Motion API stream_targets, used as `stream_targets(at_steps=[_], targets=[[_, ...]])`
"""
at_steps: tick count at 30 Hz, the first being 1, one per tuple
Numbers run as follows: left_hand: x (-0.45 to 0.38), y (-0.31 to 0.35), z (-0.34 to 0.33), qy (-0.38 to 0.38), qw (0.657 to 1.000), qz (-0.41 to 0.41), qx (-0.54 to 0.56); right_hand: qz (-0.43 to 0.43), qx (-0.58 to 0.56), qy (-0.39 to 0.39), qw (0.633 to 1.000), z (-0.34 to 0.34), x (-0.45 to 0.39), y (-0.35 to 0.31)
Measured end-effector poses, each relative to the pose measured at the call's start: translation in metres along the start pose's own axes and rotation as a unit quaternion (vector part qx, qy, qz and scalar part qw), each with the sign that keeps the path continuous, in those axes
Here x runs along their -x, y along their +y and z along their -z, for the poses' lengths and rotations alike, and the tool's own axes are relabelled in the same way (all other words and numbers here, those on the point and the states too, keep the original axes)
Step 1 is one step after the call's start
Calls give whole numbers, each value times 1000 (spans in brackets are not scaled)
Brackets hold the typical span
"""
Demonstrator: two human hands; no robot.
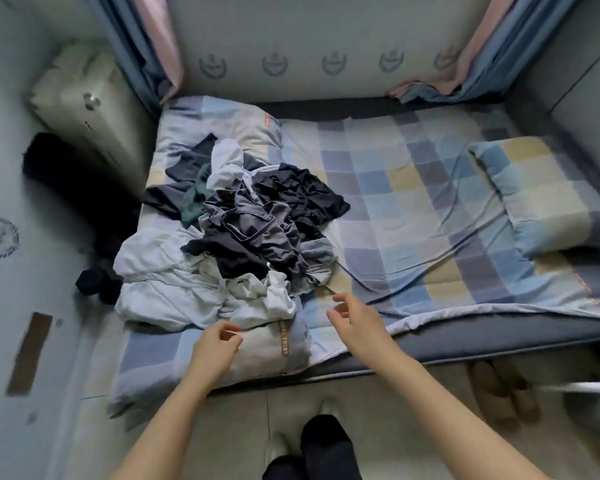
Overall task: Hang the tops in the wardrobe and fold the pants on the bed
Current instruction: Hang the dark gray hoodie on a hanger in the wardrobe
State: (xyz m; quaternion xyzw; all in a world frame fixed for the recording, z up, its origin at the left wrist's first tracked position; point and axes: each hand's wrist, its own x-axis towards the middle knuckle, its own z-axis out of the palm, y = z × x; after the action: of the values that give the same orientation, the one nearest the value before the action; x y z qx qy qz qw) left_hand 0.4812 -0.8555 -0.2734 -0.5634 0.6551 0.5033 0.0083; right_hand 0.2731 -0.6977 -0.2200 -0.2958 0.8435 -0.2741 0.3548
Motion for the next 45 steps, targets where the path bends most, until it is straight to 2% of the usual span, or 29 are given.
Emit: stream_targets(at_steps=[4,11,17,20,22,24,27,29,31,33,34,38,39,40,41,43,44,45], targets=[[-58,5,1,-4,999,38,16,-19,19,-50,998,-8,-94,-4],[-160,4,-18,13,980,168,110,-41,116,-124,985,-49,-256,15],[-234,-14,-44,-5,972,211,105,-86,114,-181,973,-122,-338,53],[-276,-22,-49,15,979,184,80,-114,83,-152,978,-148,-383,59],[-301,-28,-54,46,990,130,9,-118,71,-122,983,-158,-410,58],[-323,-35,-58,82,984,20,-155,-117,70,-116,984,-167,-435,61],[-352,-36,-58,80,906,-150,-388,-138,23,-146,979,-183,-461,70],[-367,-37,-57,25,865,-173,-470,-127,1,-133,983,-191,-461,70],[-380,-44,-52,-67,867,-88,-486,-72,5,-112,991,-197,-448,59],[-385,-56,-43,-159,896,12,-414,-10,-6,-122,992,-196,-424,41],[-383,-62,-38,-181,911,31,-369,20,-15,-130,991,-194,-409,32],[-368,-54,-17,-160,971,22,-174,93,-46,-149,983,-161,-350,-14],[-359,-43,-12,-144,986,42,-73,106,-59,-147,982,-150,-334,-27],[-351,-28,-7,-129,986,82,61,115,-69,-150,980,-141,-318,-40],[-343,-12,-3,-122,964,128,200,119,-75,-159,977,-133,-304,-50],[-330,18,8,-107,887,173,414,113,-70,-185,974,-119,-277,-69],[-323,32,15,-97,855,177,478,115,-58,-201,971,-113,-265,-77],[-317,43,22,-87,838,176,509,119,-46,-216,968,-107,-250,-86]])
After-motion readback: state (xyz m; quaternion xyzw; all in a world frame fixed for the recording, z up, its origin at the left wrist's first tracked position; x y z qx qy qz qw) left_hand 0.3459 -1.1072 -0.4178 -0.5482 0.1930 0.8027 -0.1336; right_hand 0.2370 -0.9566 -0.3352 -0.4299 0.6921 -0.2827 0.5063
